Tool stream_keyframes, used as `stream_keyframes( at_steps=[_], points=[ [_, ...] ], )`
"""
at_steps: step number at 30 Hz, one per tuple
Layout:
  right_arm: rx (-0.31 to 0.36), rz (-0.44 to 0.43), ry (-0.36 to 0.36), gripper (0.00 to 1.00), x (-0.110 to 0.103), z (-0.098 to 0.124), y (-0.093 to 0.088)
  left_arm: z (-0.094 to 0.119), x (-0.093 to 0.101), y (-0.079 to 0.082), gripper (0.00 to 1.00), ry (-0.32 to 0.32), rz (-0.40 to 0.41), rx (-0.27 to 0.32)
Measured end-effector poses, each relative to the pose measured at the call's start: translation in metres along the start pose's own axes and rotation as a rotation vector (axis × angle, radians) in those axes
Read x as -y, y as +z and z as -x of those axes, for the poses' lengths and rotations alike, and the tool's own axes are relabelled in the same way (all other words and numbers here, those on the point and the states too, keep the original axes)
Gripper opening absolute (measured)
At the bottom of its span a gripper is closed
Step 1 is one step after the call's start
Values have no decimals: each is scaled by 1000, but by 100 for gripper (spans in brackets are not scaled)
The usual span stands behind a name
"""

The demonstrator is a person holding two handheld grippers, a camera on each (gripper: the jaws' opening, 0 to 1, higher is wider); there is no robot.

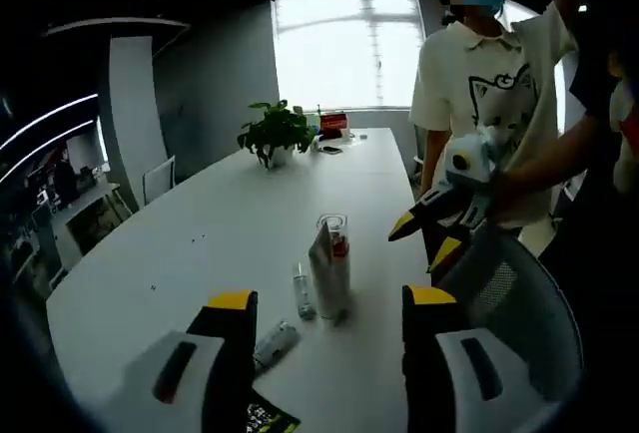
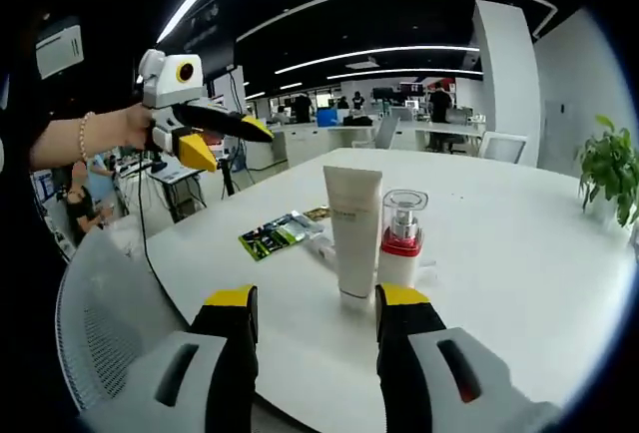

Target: Arrange the skincare products in the storage area until every visible bottle or jar stands upright without overlapping.

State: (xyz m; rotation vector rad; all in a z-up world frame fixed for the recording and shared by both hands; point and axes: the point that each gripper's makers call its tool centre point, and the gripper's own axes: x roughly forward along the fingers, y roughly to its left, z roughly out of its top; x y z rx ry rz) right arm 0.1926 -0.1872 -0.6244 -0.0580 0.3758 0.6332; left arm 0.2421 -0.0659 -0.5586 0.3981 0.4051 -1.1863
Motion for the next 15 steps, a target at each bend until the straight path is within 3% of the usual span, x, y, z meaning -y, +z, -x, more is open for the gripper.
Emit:
stream_keyframes(
  at_steps=[2, 6, 15],
  points=[
    [-1, -2, -3, 47, 0, -1, -1, -5, -10, -22, 57, -1, -11, -46],
    [-3, -12, -11, 47, -1, -2, -3, -11, -21, -35, 57, -4, -7, -68],
    [-2, -38, -59, 47, 3, 4, -6, -41, -61, -90, 57, 3, -63, -219]
  ],
)
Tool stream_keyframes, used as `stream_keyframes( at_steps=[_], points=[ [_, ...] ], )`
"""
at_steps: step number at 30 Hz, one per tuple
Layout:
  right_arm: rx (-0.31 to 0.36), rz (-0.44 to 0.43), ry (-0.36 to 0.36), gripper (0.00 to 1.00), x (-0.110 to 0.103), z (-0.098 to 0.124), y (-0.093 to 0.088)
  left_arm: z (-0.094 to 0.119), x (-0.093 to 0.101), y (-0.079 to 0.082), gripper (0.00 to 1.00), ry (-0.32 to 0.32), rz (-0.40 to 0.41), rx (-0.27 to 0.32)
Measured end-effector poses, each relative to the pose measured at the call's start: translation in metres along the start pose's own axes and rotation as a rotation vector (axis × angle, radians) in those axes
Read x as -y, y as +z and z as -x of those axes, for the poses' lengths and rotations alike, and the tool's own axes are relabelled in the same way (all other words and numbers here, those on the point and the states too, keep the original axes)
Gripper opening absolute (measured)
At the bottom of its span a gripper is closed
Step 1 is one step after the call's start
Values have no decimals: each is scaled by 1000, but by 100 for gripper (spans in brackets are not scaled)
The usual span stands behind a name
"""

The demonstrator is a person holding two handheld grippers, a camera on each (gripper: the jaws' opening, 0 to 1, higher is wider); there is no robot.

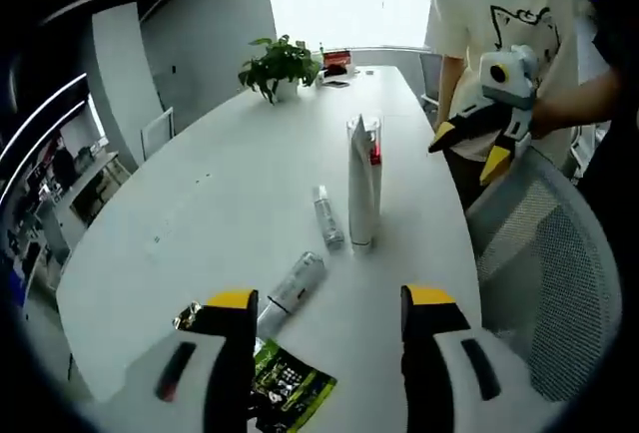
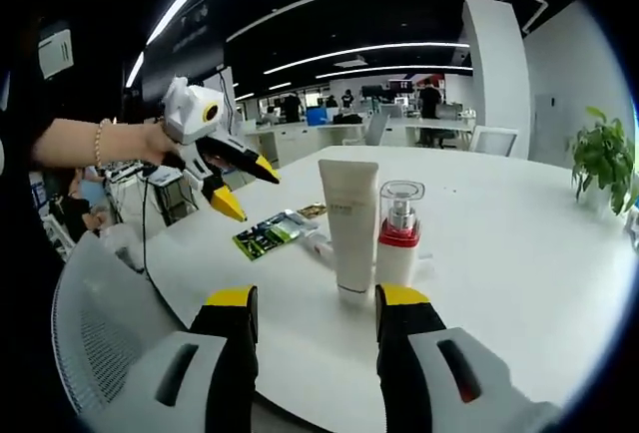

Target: Arrange the skincare products in the storage area until every visible bottle or jar stands upright without overlapping.

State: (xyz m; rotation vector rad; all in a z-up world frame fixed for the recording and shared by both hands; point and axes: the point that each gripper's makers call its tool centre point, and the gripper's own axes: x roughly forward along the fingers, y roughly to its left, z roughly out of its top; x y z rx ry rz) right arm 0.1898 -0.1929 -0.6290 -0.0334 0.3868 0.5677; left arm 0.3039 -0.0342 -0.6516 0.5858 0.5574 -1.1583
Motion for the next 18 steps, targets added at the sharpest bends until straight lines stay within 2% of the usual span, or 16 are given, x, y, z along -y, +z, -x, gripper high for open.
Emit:
stream_keyframes(
  at_steps=[1, 4, 5, 7, 11, 13, 18],
  points=[
    [3, -1, -7, 47, 1, 2, 1, -1, 0, -1, 57, 0, -2, -5],
    [6, -7, -30, 47, 3, 10, 3, -20, -13, -15, 57, -19, -8, -41],
    [8, -6, -38, 47, 4, 13, 4, -17, -9, -13, 57, -18, -16, -51],
    [17, -13, -59, 47, 4, 20, 8, -34, -21, -24, 57, -23, -29, -82],
    [29, -24, -90, 47, 12, 30, 10, -51, -31, -36, 54, -35, -26, -118],
    [56, -37, -101, 47, 13, 36, 15, -63, -37, -45, 52, -46, -21, -136],
    [80, -32, -97, 48, 9, 51, 27, -78, -38, -61, 51, -71, -63, -198]
  ],
)
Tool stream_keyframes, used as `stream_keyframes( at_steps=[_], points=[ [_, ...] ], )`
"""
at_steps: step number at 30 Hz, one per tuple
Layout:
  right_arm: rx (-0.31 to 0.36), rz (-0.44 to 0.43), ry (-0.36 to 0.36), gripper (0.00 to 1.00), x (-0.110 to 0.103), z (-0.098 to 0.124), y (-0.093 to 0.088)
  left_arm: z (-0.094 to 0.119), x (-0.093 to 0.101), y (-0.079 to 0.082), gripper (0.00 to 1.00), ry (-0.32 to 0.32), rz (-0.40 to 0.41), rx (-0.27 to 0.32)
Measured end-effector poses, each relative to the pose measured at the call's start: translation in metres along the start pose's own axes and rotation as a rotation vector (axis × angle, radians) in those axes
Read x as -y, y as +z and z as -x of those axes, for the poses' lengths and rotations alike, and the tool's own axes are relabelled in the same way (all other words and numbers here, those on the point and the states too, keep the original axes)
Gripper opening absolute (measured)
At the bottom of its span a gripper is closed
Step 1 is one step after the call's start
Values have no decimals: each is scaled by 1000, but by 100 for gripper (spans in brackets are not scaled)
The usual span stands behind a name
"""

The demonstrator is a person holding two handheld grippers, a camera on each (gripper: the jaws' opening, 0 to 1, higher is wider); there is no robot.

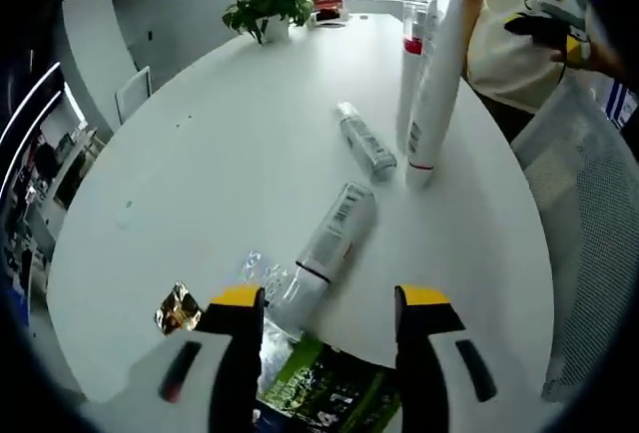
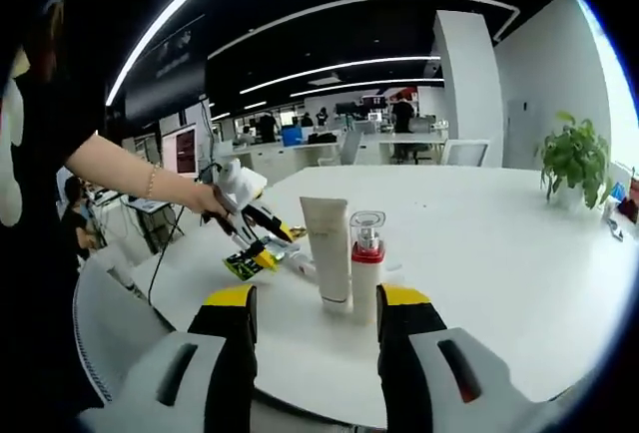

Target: Arrange the skincare products in the storage area until every visible bottle or jar stands upright without overlapping.

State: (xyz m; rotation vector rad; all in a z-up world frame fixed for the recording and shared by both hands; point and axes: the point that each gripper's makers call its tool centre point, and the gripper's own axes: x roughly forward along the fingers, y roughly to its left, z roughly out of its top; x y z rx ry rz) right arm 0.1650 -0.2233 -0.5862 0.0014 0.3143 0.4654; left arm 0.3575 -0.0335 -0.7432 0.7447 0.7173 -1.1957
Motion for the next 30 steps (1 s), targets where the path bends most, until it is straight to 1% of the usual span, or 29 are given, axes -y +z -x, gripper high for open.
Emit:
stream_keyframes(
  at_steps=[2, 3, 4, 5, 7, 10, 14, 22, 23, 26, 29, 30],
  points=[
    [-5, 3, -2, 48, 1, 2, 0, -5, -2, -2, 51, -2, -2, -4],
    [-6, 5, -10, 48, 2, 2, -1, -2, 0, 3, 51, -4, -4, -6],
    [-7, 2, -15, 48, 4, 2, -2, -3, 1, 4, 51, -8, -5, -8],
    [-5, -8, -21, 48, 6, 2, -3, -5, 1, 1, 50, -13, -13, -12],
    [-7, -15, -30, 48, 8, 2, -6, -8, 3, 1, 50, -12, -35, -25],
    [-16, -18, -26, 48, 6, 0, -9, -11, 3, -1, 50, -21, -49, -34],
    [-22, -20, -27, 48, 6, 0, -12, -13, 5, -2, 50, -23, -46, -37],
    [-22, -25, -34, 48, 10, -3, -11, -18, -3, -4, 51, -34, -37, -32],
    [-22, -24, -35, 48, 11, -3, -11, -18, 0, -4, 51, -40, -35, -34],
    [-19, -28, -38, 48, 14, -6, -11, -20, 0, -5, 49, -57, -21, -39],
    [-22, -30, -36, 48, 13, -6, -12, -20, 1, -5, 48, -56, -23, -40],
    [-22, -29, -36, 48, 14, -7, -13, -20, 1, -4, 45, -55, -24, -40]
  ],
)
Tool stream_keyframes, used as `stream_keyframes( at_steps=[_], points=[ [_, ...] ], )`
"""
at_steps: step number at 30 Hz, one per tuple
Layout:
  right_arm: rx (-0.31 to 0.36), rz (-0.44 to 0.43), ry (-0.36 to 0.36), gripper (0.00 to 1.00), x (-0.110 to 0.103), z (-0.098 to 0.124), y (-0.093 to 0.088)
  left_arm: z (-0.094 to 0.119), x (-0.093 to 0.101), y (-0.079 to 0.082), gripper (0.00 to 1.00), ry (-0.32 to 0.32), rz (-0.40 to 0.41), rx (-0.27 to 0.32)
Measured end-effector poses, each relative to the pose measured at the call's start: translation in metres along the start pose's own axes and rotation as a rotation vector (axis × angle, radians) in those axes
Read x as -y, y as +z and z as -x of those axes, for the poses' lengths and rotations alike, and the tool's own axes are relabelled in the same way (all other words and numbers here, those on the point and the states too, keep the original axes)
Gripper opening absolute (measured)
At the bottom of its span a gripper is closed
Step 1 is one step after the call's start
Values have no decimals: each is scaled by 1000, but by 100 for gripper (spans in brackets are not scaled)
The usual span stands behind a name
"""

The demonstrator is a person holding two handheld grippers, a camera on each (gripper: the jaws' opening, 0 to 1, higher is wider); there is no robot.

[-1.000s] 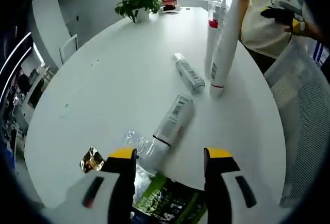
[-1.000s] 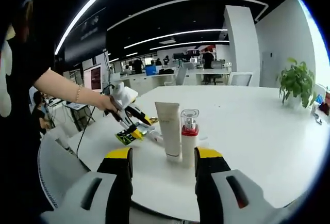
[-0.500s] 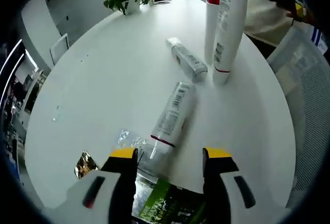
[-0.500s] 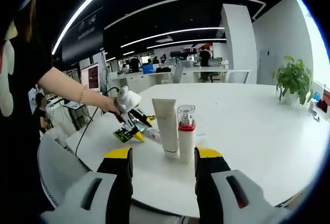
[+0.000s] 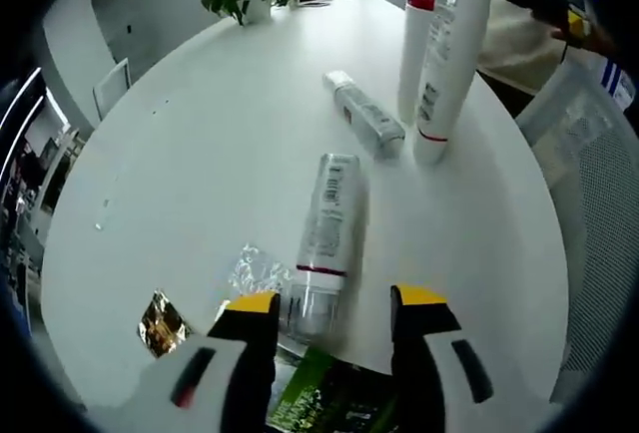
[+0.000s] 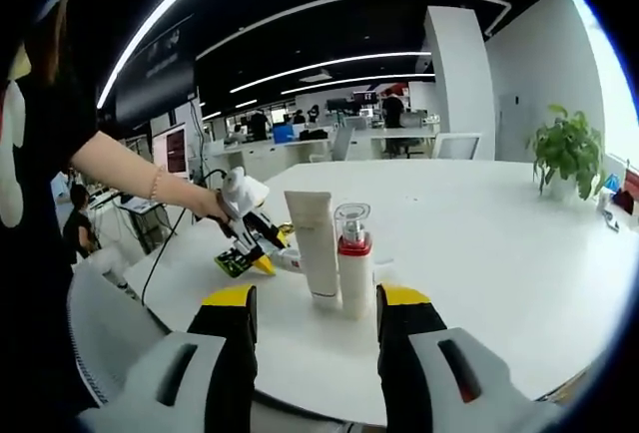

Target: Arrange the skincare products in the storage area until every visible bottle or jar stands upright without overlapping.

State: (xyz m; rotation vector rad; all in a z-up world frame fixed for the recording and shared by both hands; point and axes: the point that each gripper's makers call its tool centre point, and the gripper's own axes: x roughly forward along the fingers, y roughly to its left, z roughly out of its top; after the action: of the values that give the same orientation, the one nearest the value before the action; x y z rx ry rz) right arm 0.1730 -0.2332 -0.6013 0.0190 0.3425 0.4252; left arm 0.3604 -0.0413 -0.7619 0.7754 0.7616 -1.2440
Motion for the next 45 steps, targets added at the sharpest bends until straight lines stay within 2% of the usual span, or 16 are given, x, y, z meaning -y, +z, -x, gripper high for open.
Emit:
stream_keyframes(
  at_steps=[2, 3, 4, 12, 16, 24, 28, 29, 31, 34, 36, 42, 45],
  points=[
    [5, -4, 1, 48, 1, -1, 1, 0, -2, 1, 36, 13, -3, -2],
    [6, -5, 2, 48, 1, -2, 1, 1, -4, 0, 27, 23, -8, -7],
    [6, -4, 2, 48, 1, -2, 1, 0, -3, -1, 24, 20, -10, -13],
    [1, -12, 2, 48, 3, -3, -4, 1, -1, 1, 23, 30, 28, -19],
    [2, -16, 6, 48, 2, -4, -4, 2, 2, 5, 23, 20, 75, -16],
    [7, 1, 44, 47, -7, -12, 2, 15, 8, 18, 23, 17, 75, -8],
    [12, 38, 107, 47, -16, -21, 11, 39, 12, 27, 23, 24, 34, -17],
    [13, 50, 123, 47, -19, -23, 13, 52, 20, 30, 23, 25, 27, -18],
    [13, 71, 151, 47, -25, -27, 19, 56, 17, 32, 23, 28, 7, -20],
    [18, 103, 194, 46, -32, -32, 25, 82, 28, 38, 23, 36, -25, -31],
    [15, 149, 239, 46, -45, -35, 32, 92, 31, 38, 23, 37, -34, -40],
    [45, 220, 348, 46, -76, -46, 54, 129, 45, 46, 23, 72, -59, -51],
    [54, 258, 398, 47, -91, -54, 61, 139, 51, 48, 23, 76, -71, -64]
  ],
)
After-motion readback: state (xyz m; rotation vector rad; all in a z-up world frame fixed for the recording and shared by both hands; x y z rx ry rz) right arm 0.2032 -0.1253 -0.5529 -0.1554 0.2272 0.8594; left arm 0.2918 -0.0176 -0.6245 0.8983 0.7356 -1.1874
